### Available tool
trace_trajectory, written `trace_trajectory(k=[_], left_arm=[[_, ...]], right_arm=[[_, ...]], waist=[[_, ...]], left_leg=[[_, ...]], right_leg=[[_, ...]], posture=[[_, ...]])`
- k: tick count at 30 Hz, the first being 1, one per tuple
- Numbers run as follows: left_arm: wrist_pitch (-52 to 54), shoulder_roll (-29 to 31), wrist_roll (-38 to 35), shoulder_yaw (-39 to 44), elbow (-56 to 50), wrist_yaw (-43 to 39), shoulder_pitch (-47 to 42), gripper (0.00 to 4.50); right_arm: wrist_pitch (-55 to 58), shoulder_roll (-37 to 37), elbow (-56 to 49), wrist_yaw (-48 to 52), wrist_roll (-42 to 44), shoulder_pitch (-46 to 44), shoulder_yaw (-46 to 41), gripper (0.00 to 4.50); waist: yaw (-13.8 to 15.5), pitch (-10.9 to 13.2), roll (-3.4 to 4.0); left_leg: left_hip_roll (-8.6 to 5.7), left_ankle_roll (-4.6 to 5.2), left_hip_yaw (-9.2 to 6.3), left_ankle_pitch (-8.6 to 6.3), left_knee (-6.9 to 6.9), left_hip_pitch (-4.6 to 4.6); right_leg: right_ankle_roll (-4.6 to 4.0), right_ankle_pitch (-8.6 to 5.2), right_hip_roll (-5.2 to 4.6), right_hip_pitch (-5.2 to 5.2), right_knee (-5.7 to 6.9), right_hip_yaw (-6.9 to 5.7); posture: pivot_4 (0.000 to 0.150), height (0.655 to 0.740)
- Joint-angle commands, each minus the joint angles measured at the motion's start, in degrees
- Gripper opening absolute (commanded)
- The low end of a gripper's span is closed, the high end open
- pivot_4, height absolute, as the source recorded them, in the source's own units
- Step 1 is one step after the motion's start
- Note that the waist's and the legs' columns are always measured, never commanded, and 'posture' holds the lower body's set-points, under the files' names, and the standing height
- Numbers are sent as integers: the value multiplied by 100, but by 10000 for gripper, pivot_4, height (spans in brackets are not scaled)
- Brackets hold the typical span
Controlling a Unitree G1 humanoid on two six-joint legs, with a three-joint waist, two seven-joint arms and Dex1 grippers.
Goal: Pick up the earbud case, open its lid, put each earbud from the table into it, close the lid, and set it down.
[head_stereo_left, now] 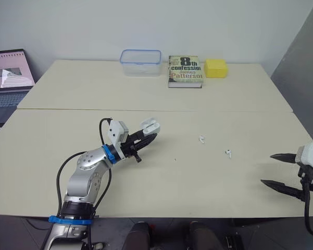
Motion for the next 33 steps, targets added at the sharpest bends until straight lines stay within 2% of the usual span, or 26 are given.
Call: trace_trajectory(k=[1,6,12,16,22,29,33], left_arm=[[-199,31,30,60,-108,-7,-4,8114],[-241,18,55,38,-124,39,46,8114],[-259,4,98,-16,-163,85,38,8114],[-208,-7,111,-32,-214,111,8,8114],[-124,-11,110,-67,-267,98,-36,8113],[-68,3,94,-89,-332,141,-53,8113],[11,5,91,-100,-435,190,-21,8113]], right_arm=[[245,327,-423,-755,130,-736,489,45000],[1090,1159,-666,-1945,-115,-1930,1836,45000],[1410,2423,328,-3417,-1073,-3093,3114,45000],[1098,2867,1003,-3792,-1571,-3351,3647,45000],[783,3472,2054,-4209,-1817,-3713,3731,45000],[1372,3902,2054,-4308,-1634,-3641,3599,45000],[1775,4018,1940,-4332,-1533,-3624,3482,35525]], waist=[[-17,0,0],[-1,0,-1],[-4,0,0],[7,0,0],[-24,0,0],[-57,-3,2],[-85,-4,3]], left_leg=[[2,0,0,0,0,1],[1,-1,-4,0,-1,-4],[-2,-1,-4,1,0,-6],[-3,-1,-5,1,-1,-8],[-2,-1,-1,1,0,-4],[7,0,-1,0,-1,-2],[9,0,-2,0,-1,0]], right_leg=[[0,0,1,0,1,0],[-1,0,2,-3,-1,-3],[-9,6,-1,-7,3,-1],[-28,17,-1,-10,4,-2],[-31,19,-1,-11,10,2],[-33,20,6,-12,13,1],[-33,21,8,-12,17,0]], posture=[[1500,7377],[1500,7377],[1500,7377],[1500,7377],[1500,7377],[1500,7377],[1500,7377]])
